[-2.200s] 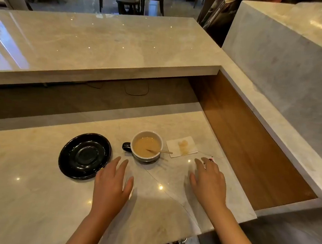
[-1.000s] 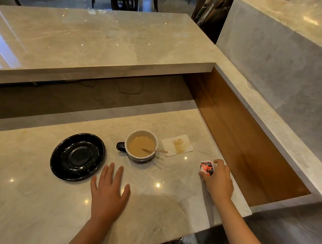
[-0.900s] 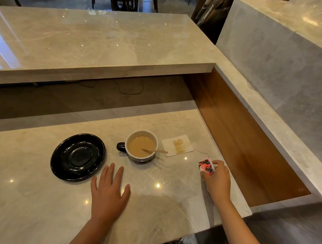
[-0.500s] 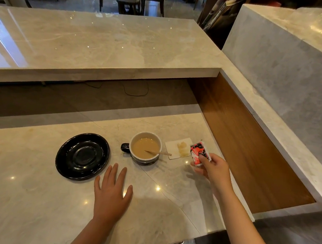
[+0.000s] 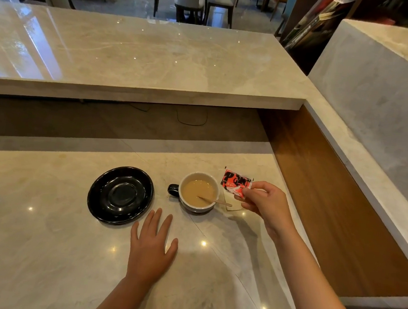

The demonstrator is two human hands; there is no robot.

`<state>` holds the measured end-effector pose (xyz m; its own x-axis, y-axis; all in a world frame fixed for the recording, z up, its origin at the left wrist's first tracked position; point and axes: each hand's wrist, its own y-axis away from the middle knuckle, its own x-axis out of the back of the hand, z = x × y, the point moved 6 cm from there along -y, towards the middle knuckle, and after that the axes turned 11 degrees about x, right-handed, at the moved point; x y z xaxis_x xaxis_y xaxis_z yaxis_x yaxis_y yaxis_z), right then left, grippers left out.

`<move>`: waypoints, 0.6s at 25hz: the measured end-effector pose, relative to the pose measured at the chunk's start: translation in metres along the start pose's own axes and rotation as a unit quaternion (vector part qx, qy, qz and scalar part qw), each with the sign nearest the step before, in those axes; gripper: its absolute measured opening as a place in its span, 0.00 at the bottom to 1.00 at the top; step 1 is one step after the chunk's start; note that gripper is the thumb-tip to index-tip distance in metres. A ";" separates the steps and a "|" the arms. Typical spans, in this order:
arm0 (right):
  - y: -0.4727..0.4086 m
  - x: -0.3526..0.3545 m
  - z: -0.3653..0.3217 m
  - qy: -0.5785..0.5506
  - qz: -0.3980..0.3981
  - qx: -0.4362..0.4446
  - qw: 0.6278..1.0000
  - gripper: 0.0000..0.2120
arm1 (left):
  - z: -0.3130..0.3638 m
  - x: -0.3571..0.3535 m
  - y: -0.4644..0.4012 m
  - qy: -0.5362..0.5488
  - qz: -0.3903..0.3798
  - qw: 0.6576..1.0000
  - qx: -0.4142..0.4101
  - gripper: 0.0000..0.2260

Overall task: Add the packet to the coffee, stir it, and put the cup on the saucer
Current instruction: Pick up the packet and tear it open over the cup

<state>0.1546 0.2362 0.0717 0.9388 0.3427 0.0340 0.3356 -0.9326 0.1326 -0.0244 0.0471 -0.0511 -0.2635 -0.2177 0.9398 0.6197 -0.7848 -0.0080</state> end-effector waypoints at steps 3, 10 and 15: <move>-0.005 -0.010 -0.015 0.057 -0.003 0.071 0.996 0.04 | 0.000 0.000 -0.001 0.000 0.000 1.000 0.004 0.27; -0.014 -0.044 -0.039 0.246 -0.020 0.251 0.936 0.02 | -0.002 -0.002 0.000 -0.005 -0.002 1.000 0.008 0.27; -0.017 -0.057 -0.034 0.323 -0.043 0.299 0.897 0.03 | -0.002 -0.004 -0.001 -0.009 -0.006 1.000 0.011 0.27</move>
<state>0.0931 0.2363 0.1008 0.7323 0.2301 0.6410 0.5669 -0.7276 -0.3864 -0.0258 0.0473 -0.0553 -0.2571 -0.1973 0.9460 0.6326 -0.7744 0.0104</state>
